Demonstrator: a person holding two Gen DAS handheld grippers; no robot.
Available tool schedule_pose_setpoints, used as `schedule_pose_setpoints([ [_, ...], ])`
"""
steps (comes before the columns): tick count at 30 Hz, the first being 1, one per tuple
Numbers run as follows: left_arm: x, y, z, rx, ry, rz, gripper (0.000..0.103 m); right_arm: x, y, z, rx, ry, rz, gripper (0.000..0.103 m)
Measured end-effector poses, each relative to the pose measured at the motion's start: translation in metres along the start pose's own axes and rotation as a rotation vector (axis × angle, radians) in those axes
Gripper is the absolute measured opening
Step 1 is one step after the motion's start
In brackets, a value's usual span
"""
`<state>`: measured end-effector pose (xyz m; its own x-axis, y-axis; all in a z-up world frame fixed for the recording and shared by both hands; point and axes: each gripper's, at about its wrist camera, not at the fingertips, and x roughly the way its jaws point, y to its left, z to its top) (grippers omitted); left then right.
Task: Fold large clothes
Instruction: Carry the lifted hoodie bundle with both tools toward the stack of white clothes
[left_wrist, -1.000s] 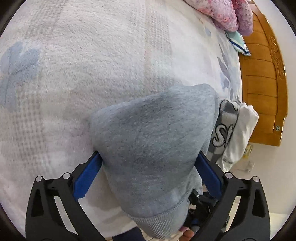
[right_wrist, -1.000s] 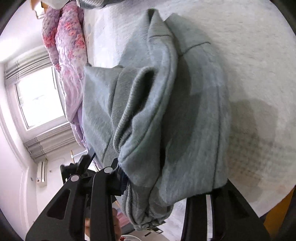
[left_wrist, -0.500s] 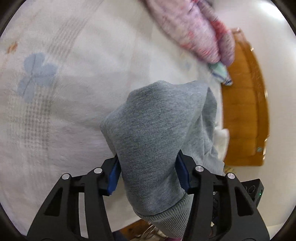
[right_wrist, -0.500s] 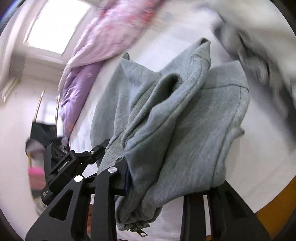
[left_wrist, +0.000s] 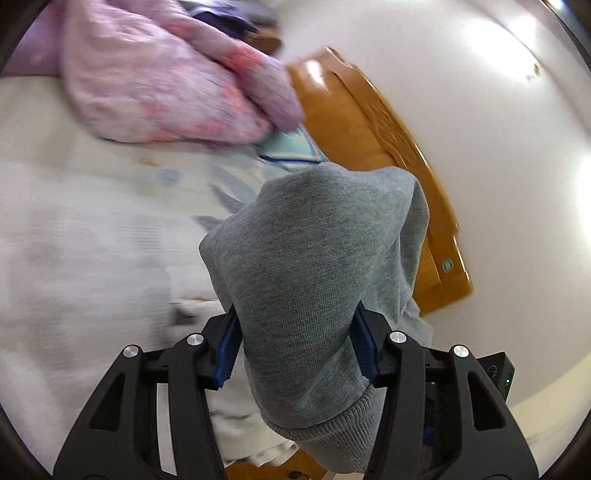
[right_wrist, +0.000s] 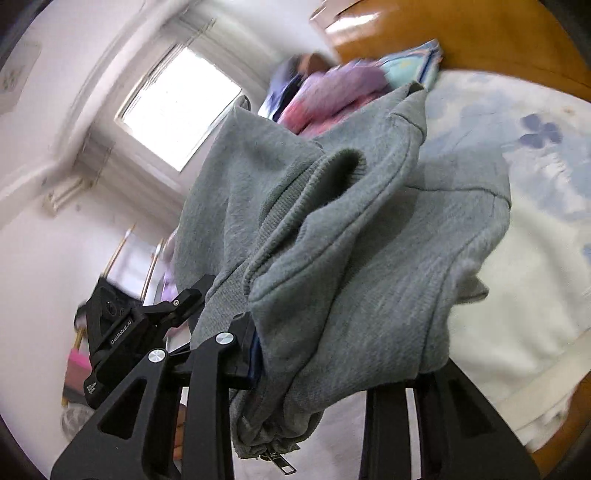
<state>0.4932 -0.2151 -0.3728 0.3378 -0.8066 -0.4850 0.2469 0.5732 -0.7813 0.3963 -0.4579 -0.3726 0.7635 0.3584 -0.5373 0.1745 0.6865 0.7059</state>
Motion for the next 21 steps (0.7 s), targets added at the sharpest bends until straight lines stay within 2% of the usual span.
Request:
schedule_pose_setpoints([
  [2,0.041,-0.011,-0.010,0.023,0.052,-0.002,0.052,-0.010,-0.033,0.005,0.038,-0.014,-0.040,0.028],
  [5,0.108,-0.008,-0.035,0.054,0.170,0.055,0.054,-0.007,-0.094,-0.002,0.115,0.010,-0.116,0.029],
  [7,0.144,0.007,-0.050,0.036,0.246,0.124,0.061,0.018,-0.153,-0.015,0.258,0.122,-0.145,0.031],
  [8,0.158,0.013,-0.056,0.043,0.274,0.168,0.064,0.029,-0.170,-0.022,0.311,0.165,-0.145,0.032],
  [9,0.164,0.015,-0.061,0.059,0.294,0.196,0.071,0.037,-0.184,-0.028,0.363,0.205,-0.143,0.035],
  [11,0.168,0.013,-0.064,0.064,0.310,0.208,0.076,0.036,-0.190,-0.031,0.392,0.211,-0.134,0.039],
  [13,0.169,0.012,-0.059,0.032,0.327,0.203,0.077,0.031,-0.188,-0.031,0.390,0.222,-0.144,0.048],
  [16,0.155,0.007,-0.058,0.030,0.356,0.265,0.077,0.022,-0.186,-0.036,0.372,0.304,-0.162,0.053],
  [18,0.139,0.001,-0.052,0.028,0.328,0.280,0.077,0.015,-0.184,-0.031,0.335,0.362,-0.226,0.058],
  [21,0.117,-0.014,-0.046,0.017,0.283,0.327,0.077,-0.003,-0.178,-0.025,0.288,0.395,-0.261,0.059],
])
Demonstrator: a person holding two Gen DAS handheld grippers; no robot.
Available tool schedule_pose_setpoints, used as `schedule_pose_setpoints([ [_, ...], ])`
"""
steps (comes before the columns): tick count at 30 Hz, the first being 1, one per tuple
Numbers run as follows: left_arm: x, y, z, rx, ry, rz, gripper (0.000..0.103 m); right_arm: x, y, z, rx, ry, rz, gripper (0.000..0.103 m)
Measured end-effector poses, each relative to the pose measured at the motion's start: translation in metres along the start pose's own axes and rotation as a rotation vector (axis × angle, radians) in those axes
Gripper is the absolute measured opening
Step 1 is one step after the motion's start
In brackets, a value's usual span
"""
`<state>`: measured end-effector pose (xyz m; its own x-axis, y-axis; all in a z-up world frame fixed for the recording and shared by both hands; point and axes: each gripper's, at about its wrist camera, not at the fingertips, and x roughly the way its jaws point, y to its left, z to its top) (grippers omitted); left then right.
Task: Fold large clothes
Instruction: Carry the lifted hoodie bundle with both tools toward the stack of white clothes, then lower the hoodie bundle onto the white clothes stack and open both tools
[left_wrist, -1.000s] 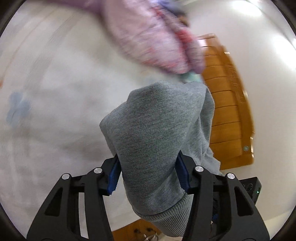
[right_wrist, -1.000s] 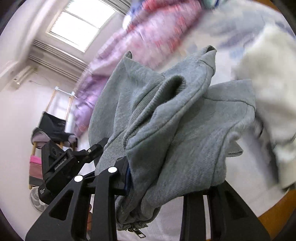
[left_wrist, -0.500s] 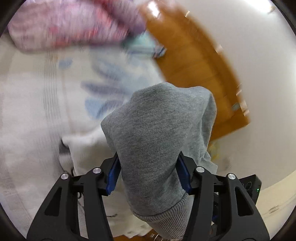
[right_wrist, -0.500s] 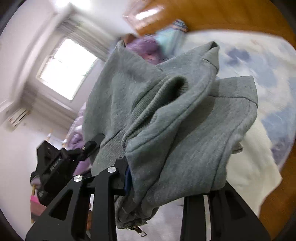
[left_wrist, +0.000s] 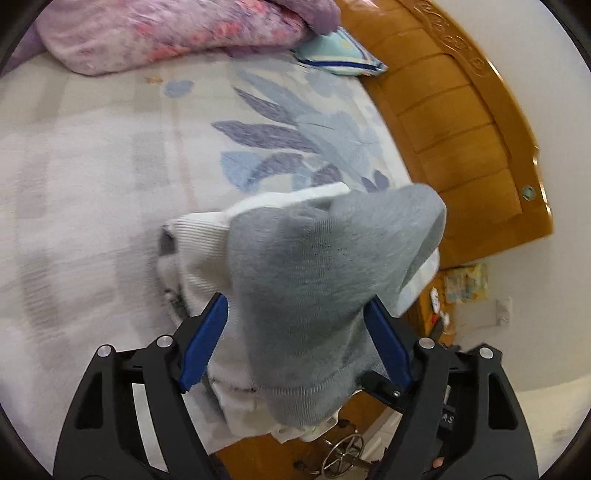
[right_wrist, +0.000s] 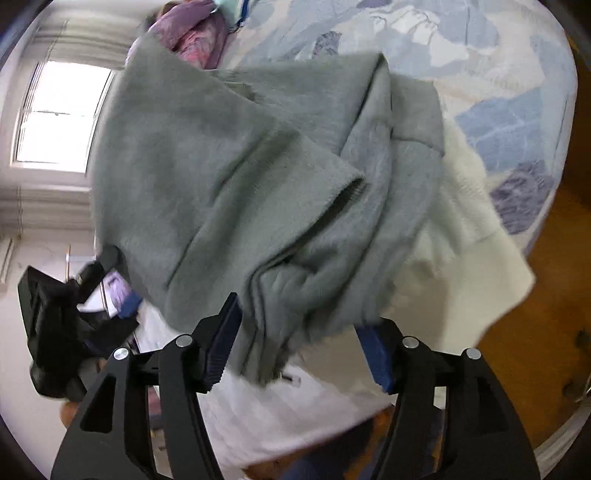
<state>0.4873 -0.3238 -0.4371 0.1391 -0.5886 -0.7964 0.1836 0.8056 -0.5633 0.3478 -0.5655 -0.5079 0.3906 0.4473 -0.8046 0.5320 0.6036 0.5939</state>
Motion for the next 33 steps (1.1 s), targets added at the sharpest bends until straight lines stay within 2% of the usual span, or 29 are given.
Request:
schedule_pose_setpoints([
  [2,-0.020,-0.007,-0.001,-0.002,-0.035,0.001,0.077,-0.015,0.003,-0.004,-0.069,0.012,-0.086,0.059],
  [3,-0.027,-0.012,-0.001,0.006,-0.039,-0.001,0.077,-0.025,0.014,-0.006,-0.142,0.004,-0.130,0.059],
  [4,-0.032,-0.017,-0.001,0.015,-0.041,-0.013,0.077,-0.030,0.024,-0.005,-0.178,-0.007,-0.139,0.055],
  [5,-0.039,-0.025,-0.002,0.034,-0.043,-0.029,0.077,-0.040,0.037,-0.005,-0.237,-0.032,-0.138,0.049],
  [7,-0.043,-0.040,-0.004,0.066,-0.036,-0.048,0.077,-0.042,0.064,0.001,-0.319,-0.061,-0.123,0.025],
  [9,-0.038,-0.052,-0.008,0.081,-0.002,-0.081,0.077,-0.034,0.092,0.015,-0.423,-0.110,-0.127,0.015],
  [11,-0.029,-0.066,-0.012,0.119,0.031,-0.088,0.077,-0.018,0.108,0.034,-0.472,-0.127,-0.140,0.014],
  [13,-0.023,-0.074,-0.012,0.150,0.020,-0.067,0.077,0.001,0.117,0.057,-0.472,-0.131,-0.096,0.014],
  [14,-0.013,-0.073,-0.006,0.141,0.018,-0.038,0.077,0.015,0.120,0.067,-0.474,-0.124,-0.110,0.014],
  [16,0.010,-0.064,0.008,0.108,0.045,-0.026,0.077,0.032,0.116,0.081,-0.468,-0.116,-0.141,0.016],
  [18,0.027,-0.059,0.028,0.109,0.031,0.005,0.077,0.048,0.111,0.099,-0.428,-0.102,-0.157,0.016],
  [23,0.052,-0.051,0.065,0.126,0.012,0.104,0.077,0.070,0.105,0.119,-0.382,-0.018,-0.147,0.015],
  [27,0.068,-0.040,0.075,0.151,0.016,0.172,0.077,0.083,0.107,0.123,-0.377,0.042,-0.169,0.014],
  [30,0.076,-0.040,0.080,0.179,0.026,0.179,0.077,0.091,0.106,0.124,-0.356,0.050,-0.195,0.014],
  [33,0.070,-0.035,0.085,0.143,0.017,0.121,0.078,0.088,0.104,0.127,-0.320,0.067,-0.197,0.014],
])
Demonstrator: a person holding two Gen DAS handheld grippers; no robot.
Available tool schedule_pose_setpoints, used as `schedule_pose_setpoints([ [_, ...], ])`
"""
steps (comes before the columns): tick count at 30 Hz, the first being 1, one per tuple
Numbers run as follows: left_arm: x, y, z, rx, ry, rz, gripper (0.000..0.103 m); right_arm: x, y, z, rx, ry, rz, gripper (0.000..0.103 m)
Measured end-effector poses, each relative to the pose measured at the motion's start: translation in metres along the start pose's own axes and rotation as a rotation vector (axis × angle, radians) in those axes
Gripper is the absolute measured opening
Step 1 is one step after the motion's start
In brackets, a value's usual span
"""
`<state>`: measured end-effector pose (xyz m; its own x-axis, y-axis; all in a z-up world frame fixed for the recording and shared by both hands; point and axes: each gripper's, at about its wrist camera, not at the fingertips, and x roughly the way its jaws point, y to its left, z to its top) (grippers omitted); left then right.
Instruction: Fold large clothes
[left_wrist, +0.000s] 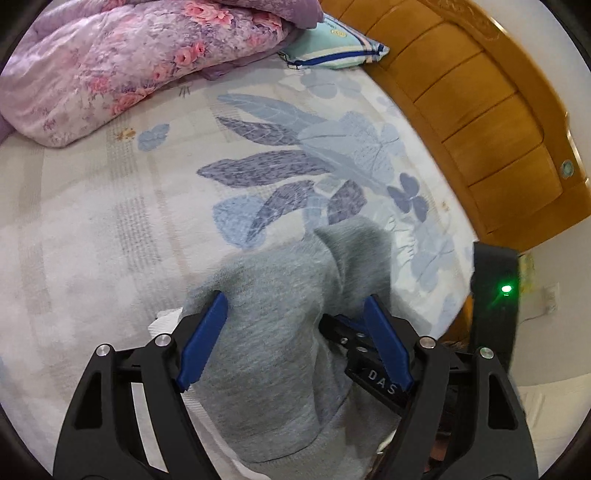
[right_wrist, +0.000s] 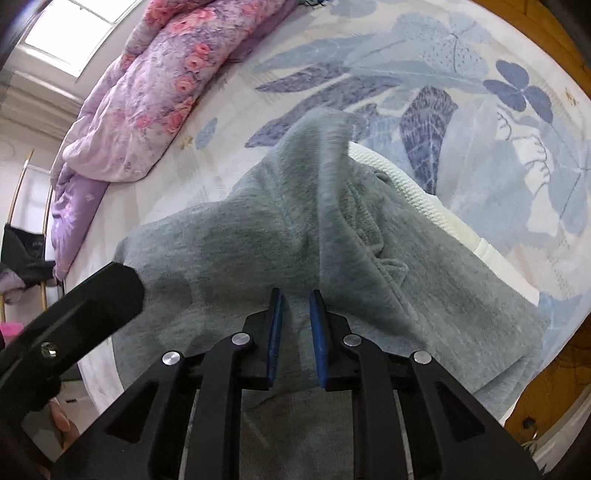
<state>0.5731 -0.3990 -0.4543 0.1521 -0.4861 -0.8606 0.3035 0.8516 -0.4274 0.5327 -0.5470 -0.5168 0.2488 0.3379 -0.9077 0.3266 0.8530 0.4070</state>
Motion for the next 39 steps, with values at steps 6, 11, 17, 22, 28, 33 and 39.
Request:
schedule_pose_setpoints([
  [6,-0.042,0.022,-0.017,-0.095,-0.026,-0.131,0.083,-0.028,0.008,-0.013,-0.033,0.002,-0.056,0.021],
  [11,-0.072,0.052,-0.046,-0.148,-0.039,-0.053,0.090,-0.057,0.027,-0.036,-0.127,-0.064,-0.246,0.059],
  [17,-0.098,0.096,-0.089,-0.197,-0.037,0.093,0.095,-0.083,0.067,-0.081,-0.190,-0.086,-0.341,0.077],
  [22,-0.119,0.120,-0.123,-0.142,-0.010,0.212,0.095,-0.092,0.111,-0.129,-0.228,-0.090,-0.350,0.084],
  [28,-0.168,0.146,-0.173,-0.068,-0.033,0.251,0.097,-0.100,0.175,-0.198,-0.283,-0.126,-0.403,0.091],
  [33,-0.221,0.171,-0.213,-0.053,-0.077,0.233,0.097,-0.110,0.217,-0.248,-0.283,-0.169,-0.433,0.092],
  [39,-0.289,0.194,-0.248,-0.066,-0.143,0.237,0.098,-0.132,0.267,-0.298,-0.309,-0.210,-0.415,0.093],
])
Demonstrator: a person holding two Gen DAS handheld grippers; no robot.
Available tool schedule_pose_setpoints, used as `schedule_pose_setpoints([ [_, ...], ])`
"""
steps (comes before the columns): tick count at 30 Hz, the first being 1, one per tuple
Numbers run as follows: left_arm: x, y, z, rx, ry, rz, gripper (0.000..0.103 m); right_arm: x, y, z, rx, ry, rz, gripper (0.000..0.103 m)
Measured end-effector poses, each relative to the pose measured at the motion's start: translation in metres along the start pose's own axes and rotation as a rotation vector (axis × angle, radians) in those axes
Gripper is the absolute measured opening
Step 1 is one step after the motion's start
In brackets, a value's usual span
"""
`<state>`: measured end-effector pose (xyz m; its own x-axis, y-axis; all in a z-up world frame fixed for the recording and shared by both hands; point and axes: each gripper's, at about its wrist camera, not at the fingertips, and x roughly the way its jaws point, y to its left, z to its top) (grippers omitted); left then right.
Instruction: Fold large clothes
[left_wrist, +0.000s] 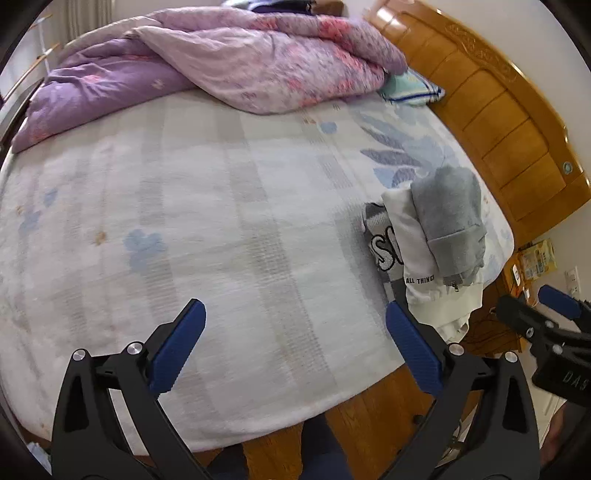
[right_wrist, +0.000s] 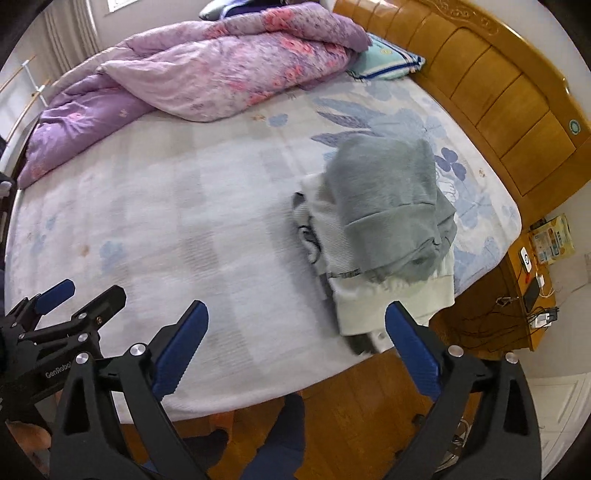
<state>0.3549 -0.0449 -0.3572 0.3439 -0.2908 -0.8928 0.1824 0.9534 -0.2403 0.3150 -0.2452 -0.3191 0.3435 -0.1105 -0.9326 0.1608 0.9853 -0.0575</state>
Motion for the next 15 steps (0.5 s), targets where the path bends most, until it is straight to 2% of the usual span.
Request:
schedule_pose_setpoints([
  [9,-0.083,0.015,-0.033,-0.051,-0.084,0.011,0.098,-0.063,0.036,-0.030,-0.063,-0.067,0.027,0.094],
  [15,-0.134,-0.001,-0.064,-0.090,-0.171,0.056,0.098,-0.100,0.029,-0.056,-0.108,-0.130,0.049,0.094],
])
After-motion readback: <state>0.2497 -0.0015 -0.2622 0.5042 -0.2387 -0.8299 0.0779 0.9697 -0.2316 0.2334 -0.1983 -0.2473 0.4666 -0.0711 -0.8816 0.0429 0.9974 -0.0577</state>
